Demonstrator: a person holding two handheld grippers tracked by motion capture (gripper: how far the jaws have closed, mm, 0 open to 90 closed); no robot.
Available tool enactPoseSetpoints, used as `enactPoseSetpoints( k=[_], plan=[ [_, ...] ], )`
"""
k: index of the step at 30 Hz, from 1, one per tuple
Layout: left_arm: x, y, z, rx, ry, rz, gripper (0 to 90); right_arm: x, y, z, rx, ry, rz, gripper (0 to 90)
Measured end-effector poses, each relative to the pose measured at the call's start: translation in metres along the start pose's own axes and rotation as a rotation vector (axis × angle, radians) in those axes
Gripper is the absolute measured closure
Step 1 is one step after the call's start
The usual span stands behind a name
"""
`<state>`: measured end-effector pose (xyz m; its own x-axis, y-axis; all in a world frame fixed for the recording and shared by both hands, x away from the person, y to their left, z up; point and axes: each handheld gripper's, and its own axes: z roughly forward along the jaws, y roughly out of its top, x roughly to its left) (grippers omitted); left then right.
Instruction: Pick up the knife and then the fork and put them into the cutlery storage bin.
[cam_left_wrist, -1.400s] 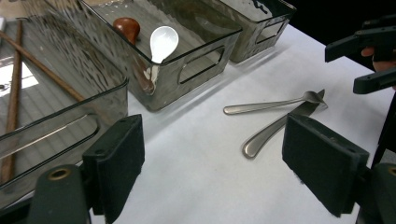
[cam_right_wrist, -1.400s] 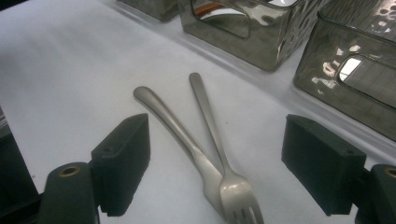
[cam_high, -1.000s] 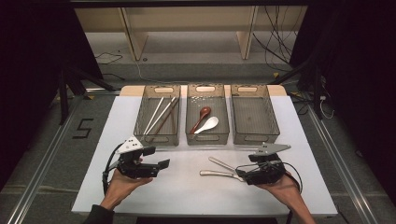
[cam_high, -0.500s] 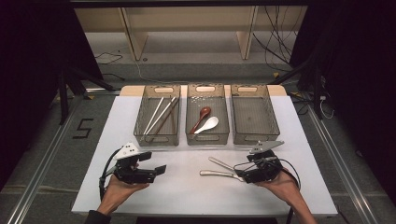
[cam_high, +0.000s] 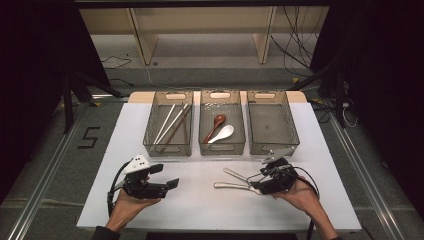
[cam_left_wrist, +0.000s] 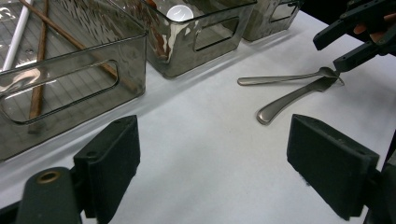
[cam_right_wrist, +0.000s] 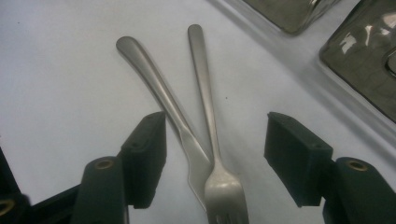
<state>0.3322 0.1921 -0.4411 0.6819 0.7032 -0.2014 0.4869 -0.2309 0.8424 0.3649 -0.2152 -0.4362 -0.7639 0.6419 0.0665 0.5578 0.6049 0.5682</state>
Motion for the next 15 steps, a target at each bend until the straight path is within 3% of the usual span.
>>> enactPoseSetpoints(
  k=[15],
  plan=[
    [0.002, -0.004, 0.000, -0.004, 0.002, 0.009, 17.0, 0.000, 0.011, 0.023, 0.171, -0.017, -0.045, 63.6]
  ],
)
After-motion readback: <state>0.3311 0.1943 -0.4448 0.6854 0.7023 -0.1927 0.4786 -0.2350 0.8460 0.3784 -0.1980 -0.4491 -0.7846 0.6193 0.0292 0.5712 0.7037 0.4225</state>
